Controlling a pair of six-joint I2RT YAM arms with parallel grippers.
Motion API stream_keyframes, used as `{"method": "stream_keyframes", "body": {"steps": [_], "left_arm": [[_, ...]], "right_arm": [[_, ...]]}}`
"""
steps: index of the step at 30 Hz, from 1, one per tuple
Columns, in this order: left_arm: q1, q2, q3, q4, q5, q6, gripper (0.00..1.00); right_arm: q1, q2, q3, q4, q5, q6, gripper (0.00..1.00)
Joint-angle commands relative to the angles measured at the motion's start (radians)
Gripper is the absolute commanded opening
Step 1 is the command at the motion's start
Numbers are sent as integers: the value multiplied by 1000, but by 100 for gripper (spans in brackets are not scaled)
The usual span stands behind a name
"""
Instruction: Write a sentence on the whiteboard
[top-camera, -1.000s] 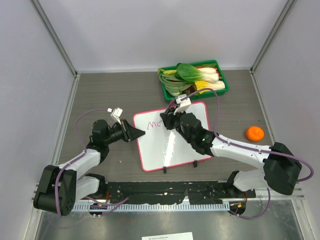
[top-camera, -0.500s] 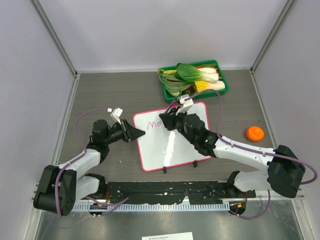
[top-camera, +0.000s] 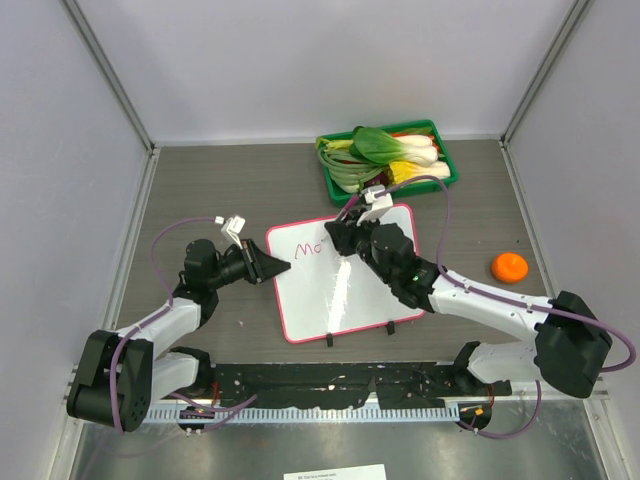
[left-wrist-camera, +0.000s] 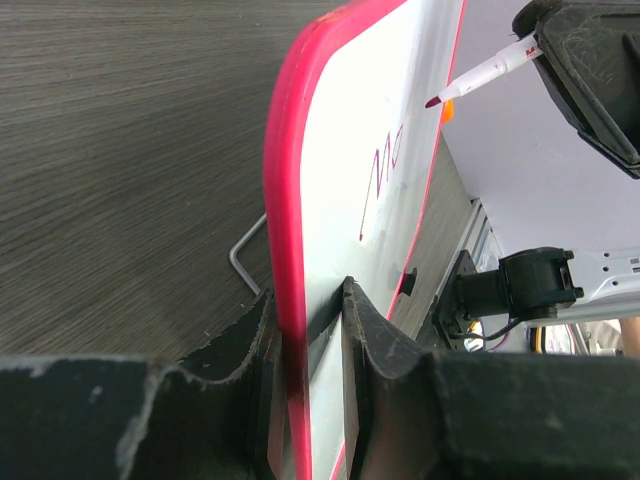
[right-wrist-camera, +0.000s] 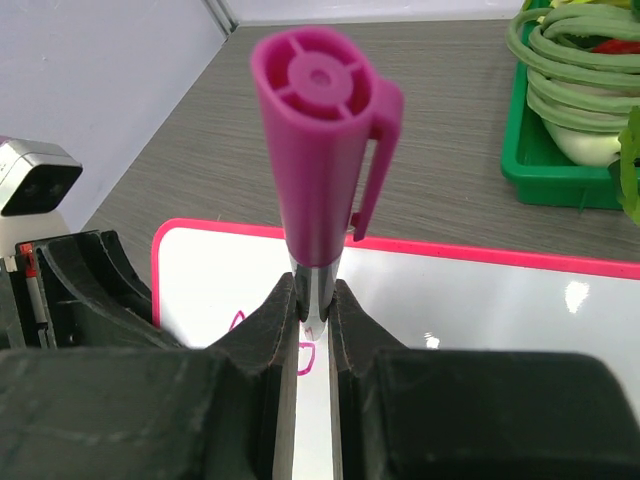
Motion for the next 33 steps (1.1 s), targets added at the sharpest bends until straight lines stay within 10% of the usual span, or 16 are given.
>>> {"method": "stream_keyframes", "body": {"steps": [1, 33], "left_arm": [[1, 15, -20, -39, -69, 107, 0], [1, 11, -20, -42, -72, 111, 0]], "right_arm": [[-6, 11, 10, 45, 12, -11, 1], [-12, -38, -90, 2, -5, 18, 0]]}}
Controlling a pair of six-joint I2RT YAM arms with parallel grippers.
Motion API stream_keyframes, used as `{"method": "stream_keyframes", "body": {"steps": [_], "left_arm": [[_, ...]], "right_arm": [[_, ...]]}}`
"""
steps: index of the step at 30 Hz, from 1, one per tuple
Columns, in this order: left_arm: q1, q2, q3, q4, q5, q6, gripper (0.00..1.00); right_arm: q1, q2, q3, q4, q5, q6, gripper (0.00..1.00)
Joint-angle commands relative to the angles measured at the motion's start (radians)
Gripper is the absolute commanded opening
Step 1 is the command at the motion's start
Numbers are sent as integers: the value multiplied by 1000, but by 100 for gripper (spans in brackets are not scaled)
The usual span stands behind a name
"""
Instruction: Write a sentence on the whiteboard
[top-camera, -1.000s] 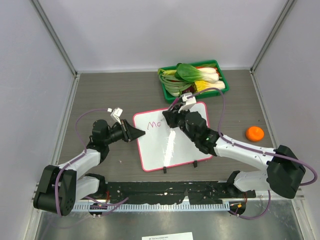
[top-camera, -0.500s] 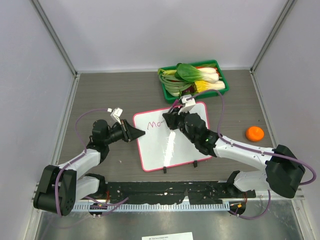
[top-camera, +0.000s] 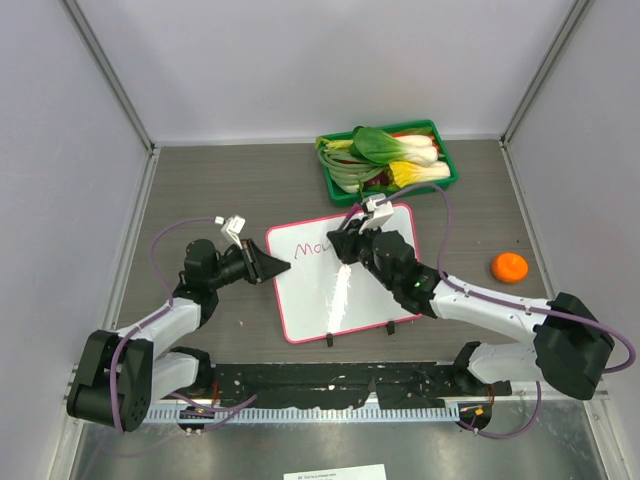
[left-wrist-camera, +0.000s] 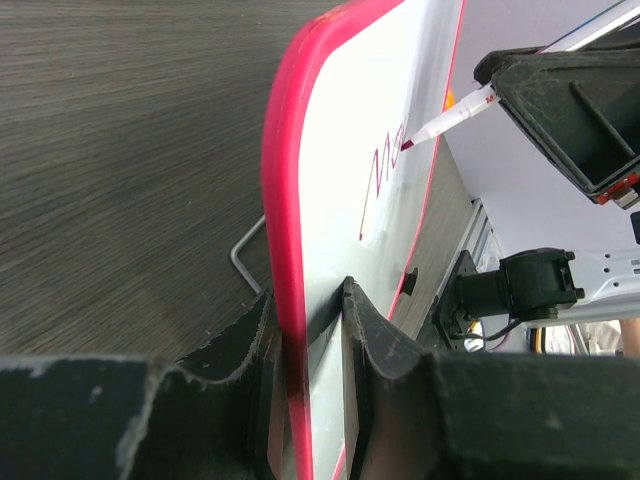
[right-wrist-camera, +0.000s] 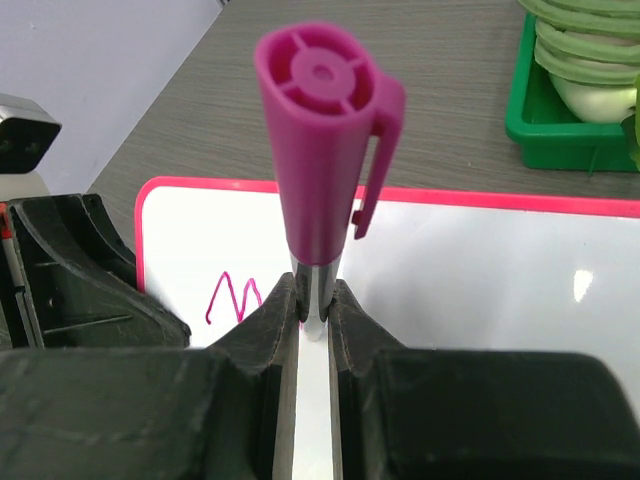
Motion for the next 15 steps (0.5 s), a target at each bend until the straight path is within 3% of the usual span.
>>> {"method": "stream_keyframes", "body": {"steps": [1, 15], "left_arm": [[-1, 11, -22, -38, -71, 110, 0], [1, 11, -22, -38, -72, 111, 0]], "right_arm": [[-6, -32, -28, -21, 15, -3, 1], [-9, -1, 23, -25, 81, -14, 1]]}}
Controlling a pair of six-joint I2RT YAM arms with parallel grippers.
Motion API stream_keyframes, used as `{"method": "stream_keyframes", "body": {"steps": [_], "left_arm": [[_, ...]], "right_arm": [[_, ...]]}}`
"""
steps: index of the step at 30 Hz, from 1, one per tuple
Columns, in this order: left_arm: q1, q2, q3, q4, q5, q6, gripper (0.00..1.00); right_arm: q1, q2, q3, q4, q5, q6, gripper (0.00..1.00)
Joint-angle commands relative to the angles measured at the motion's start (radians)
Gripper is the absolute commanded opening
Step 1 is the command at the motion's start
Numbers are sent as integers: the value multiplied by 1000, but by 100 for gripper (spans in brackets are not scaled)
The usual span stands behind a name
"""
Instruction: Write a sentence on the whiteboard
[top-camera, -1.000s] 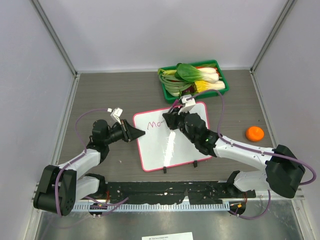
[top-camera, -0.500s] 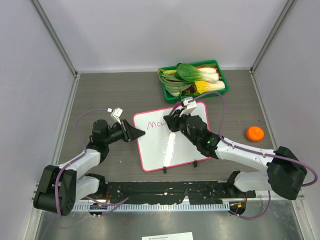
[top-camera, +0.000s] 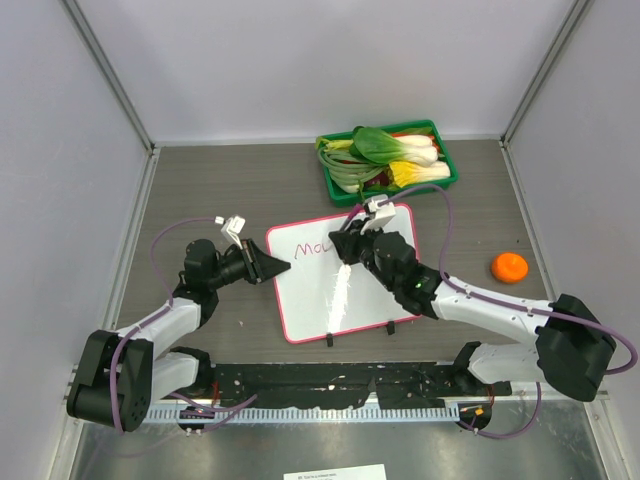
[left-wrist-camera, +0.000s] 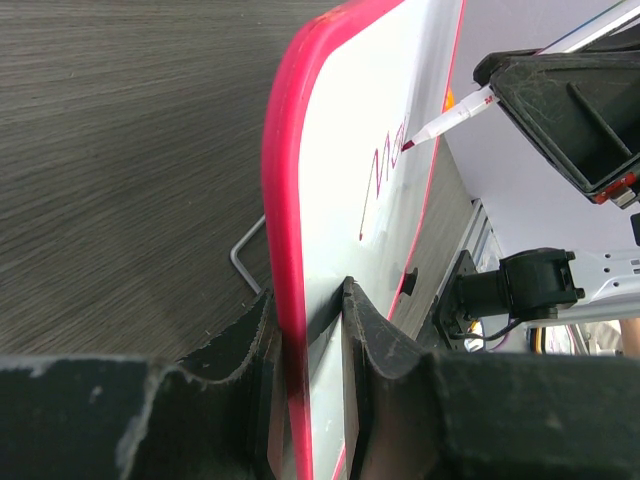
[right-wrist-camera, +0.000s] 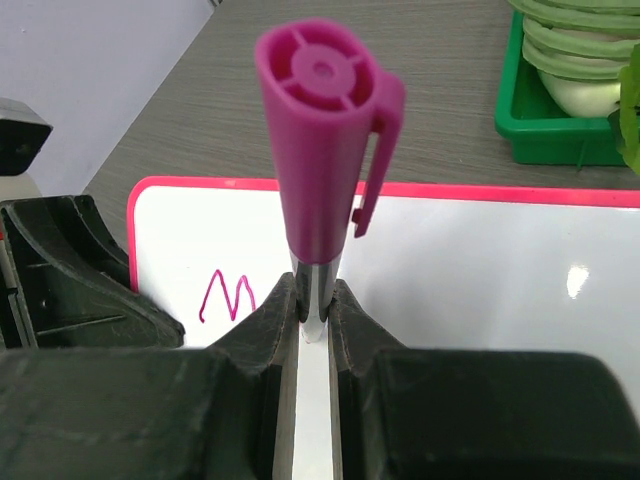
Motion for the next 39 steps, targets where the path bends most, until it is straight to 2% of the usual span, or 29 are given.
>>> {"method": "stream_keyframes", "body": {"steps": [1, 15, 26, 39], "left_arm": [[1, 9, -20, -40, -72, 111, 0], [-1, 2, -20, -46, -74, 114, 0], [1, 5, -20, -45, -75, 114, 0], [-1, 14, -19, -39, -72, 113, 0]], "right_arm": [[-9, 17, 48, -20, 75, -20, 1], [-15, 44, 98, -20, 98, -26, 1], [-15, -61, 42, -8, 44, -9, 1], [-15, -32, 16, 24, 35, 6, 1]]}}
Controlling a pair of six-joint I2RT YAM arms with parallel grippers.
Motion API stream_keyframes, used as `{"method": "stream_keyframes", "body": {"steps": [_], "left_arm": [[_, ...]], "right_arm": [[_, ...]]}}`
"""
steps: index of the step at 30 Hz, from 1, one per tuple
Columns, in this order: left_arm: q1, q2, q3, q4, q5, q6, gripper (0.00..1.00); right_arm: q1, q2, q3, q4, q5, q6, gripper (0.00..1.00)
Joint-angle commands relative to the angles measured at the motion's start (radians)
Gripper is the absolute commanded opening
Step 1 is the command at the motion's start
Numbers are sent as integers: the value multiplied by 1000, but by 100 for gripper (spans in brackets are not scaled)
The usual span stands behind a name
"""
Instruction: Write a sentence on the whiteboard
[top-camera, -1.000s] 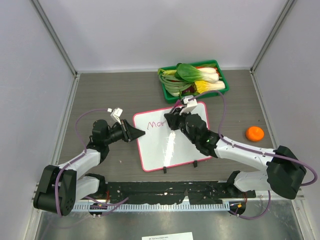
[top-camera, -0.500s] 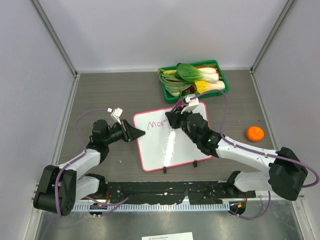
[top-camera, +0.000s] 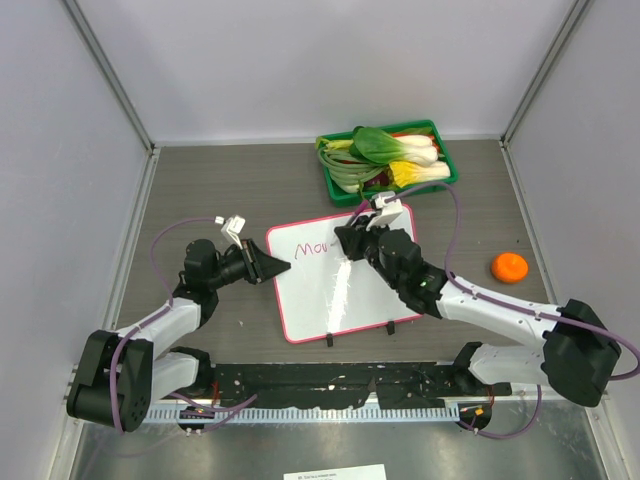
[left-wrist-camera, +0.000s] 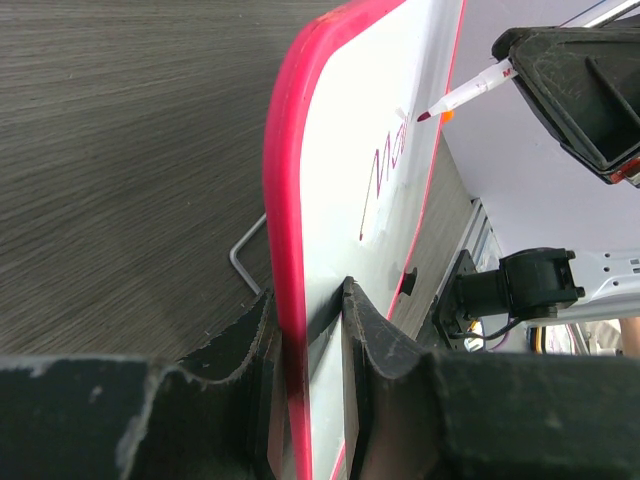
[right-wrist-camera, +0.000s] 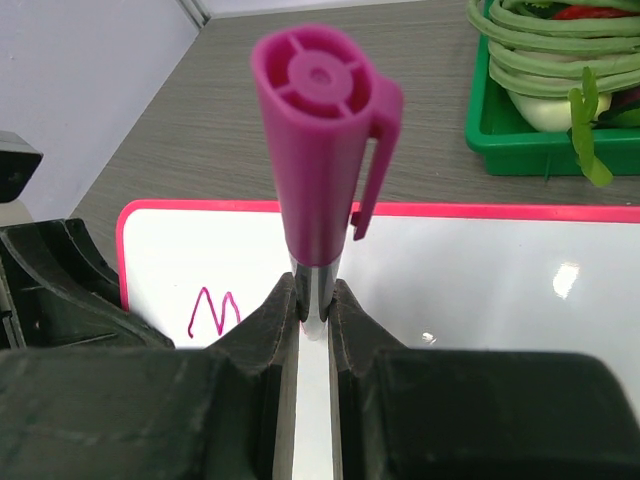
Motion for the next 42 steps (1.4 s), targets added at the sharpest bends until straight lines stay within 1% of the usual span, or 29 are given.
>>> {"method": "stream_keyframes", "body": {"steps": [1, 5, 14, 26, 34, 42], "left_arm": [[1, 14, -19, -39, -72, 111, 0], [-1, 14, -19, -39, -70, 109, 0], [-1, 9, -19, -42, -72, 112, 0], [-1, 8, -19, -45, -75, 114, 0], [-1, 9, -19, -45, -73, 112, 0], [-1, 9, -19, -45, -75, 112, 0]], "right_arm": [[-3, 7, 3, 64, -1, 7, 0], [-3, 18, 10, 80, -16, 6, 1], [-3, 53, 27, 42, -19, 17, 0], [-20, 24, 18, -18, 73, 14, 1], [-37, 16, 27, -33, 91, 17, 1], [-46, 27, 53, -21, 71, 18, 1]]}}
